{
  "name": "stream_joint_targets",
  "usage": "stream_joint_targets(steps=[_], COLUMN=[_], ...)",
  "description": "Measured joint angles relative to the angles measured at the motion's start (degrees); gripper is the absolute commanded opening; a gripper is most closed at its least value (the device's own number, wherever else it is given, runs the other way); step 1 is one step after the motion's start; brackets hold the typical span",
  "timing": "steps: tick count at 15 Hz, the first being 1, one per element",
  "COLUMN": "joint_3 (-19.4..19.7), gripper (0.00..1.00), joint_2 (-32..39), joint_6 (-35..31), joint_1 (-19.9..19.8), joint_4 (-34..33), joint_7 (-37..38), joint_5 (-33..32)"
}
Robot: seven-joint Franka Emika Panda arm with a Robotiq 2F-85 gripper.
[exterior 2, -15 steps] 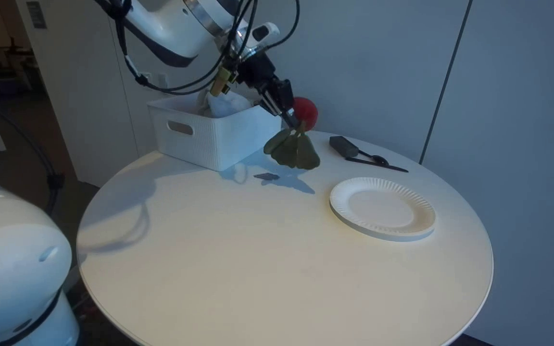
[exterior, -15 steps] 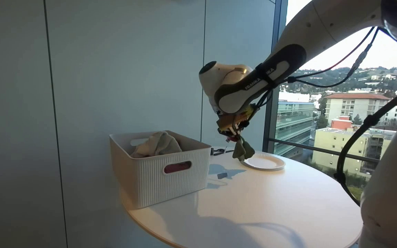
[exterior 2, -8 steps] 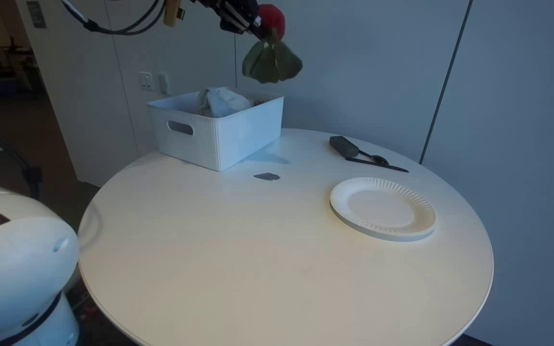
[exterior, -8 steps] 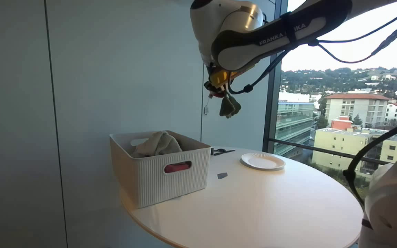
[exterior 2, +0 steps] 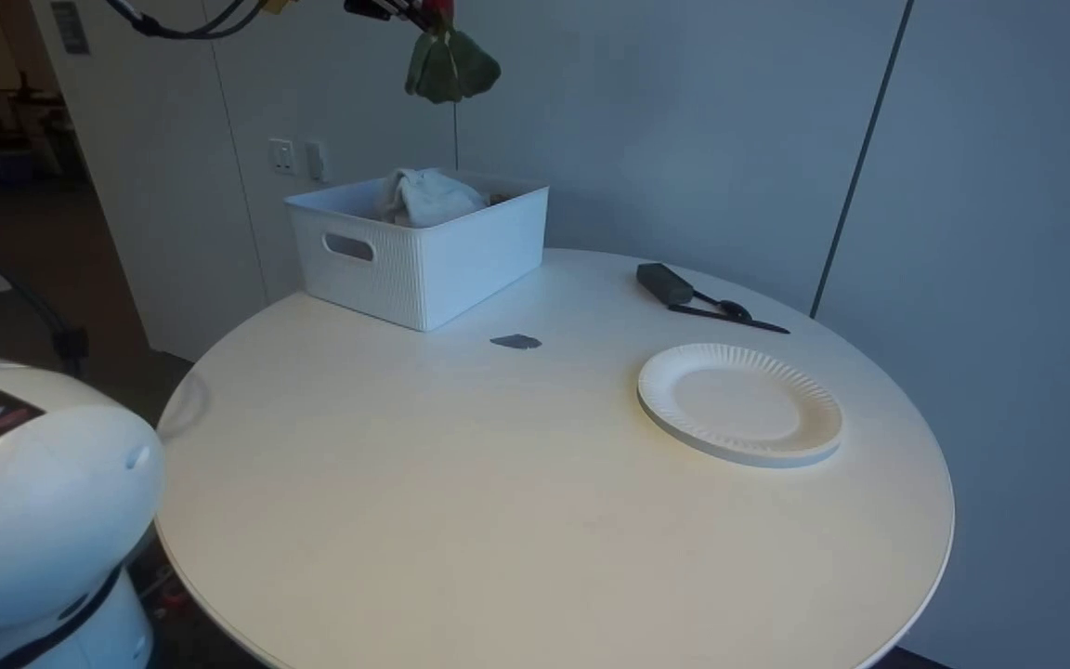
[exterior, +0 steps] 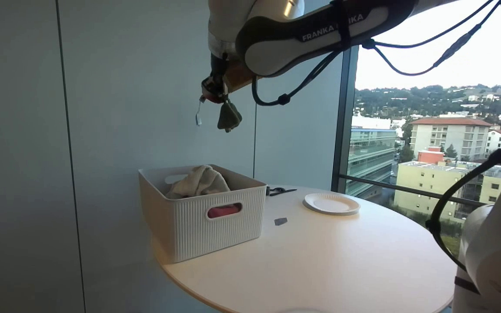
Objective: Put the shirts, the moose toy, the towel and the beetroot plushy in the basket
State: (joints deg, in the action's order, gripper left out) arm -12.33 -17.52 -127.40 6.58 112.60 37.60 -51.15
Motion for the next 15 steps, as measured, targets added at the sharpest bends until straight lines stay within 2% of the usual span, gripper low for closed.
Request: stream_joint_targets(steps=[4, 6, 9, 10, 11, 13, 15], joint_3=[1.7, 2.5, 2.7, 2.6, 2.2, 0.6, -1.4], gripper=[0.06, 0.06, 0.06, 0.11, 0.33, 0.37, 0.51], joint_2=[8.5, 12.3, 17.2, 18.6, 20.0, 22.1, 22.9], joint_6=[-15.3, -21.2, -25.7, -26.0, -26.0, -24.8, -20.9], joint_1=[0.0, 0.0, 0.4, 0.8, 1.2, 1.5, 0.7], joint_4=[-0.6, -0.6, -0.3, -0.2, -0.2, -0.3, -0.9], joint_7=[-3.1, -7.6, -18.5, -22.0, -25.6, -32.6, -39.7], joint_5=[5.0, 11.3, 25.6, 30.3, 35.3, 45.0, 54.1])
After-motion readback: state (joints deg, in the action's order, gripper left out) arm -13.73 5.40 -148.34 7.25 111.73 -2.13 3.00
